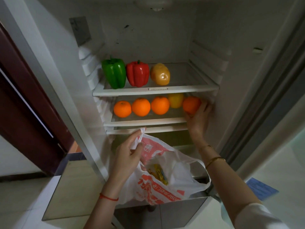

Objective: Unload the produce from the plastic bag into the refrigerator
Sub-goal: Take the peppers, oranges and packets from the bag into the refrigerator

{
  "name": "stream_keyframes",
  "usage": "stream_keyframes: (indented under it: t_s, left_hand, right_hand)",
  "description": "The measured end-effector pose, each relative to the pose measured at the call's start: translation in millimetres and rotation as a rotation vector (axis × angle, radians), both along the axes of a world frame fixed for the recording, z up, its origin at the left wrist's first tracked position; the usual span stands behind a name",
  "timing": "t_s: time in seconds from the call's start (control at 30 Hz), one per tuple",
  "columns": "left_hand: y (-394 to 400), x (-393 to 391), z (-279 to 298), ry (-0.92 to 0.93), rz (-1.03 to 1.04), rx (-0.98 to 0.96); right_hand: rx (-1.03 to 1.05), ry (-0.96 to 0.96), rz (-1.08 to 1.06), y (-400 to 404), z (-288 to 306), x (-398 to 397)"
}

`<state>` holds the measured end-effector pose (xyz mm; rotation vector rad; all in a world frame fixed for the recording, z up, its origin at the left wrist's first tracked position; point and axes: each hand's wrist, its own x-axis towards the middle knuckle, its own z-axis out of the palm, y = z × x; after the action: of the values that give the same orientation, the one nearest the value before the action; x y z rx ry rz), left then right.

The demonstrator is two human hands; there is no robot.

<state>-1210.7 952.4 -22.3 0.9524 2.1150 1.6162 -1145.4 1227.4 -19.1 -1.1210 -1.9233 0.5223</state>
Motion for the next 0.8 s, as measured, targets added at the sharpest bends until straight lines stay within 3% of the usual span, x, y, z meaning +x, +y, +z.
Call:
stream_keyframes:
  t_s: [0.4, 0.63, 0.8]
  left_hand:
    - [-12.1, 2.7, 5.7, -0.014, 0.043, 0.046]
    - [-24.1, 12.7, 11.8, -0.045, 0.025, 0.054]
    - [-34.8, 16.7, 7.9, -0.034, 0.036, 0.052]
  right_hand:
    - [0.013, 0.240, 0.079, -14.4, -19.7, 15.6]
    - [0.088, 0.260, 0.124, -34.4, -26.6, 36.9]
    - [0.113, 0.163, 0.498, -78.3, -28.7, 49.4]
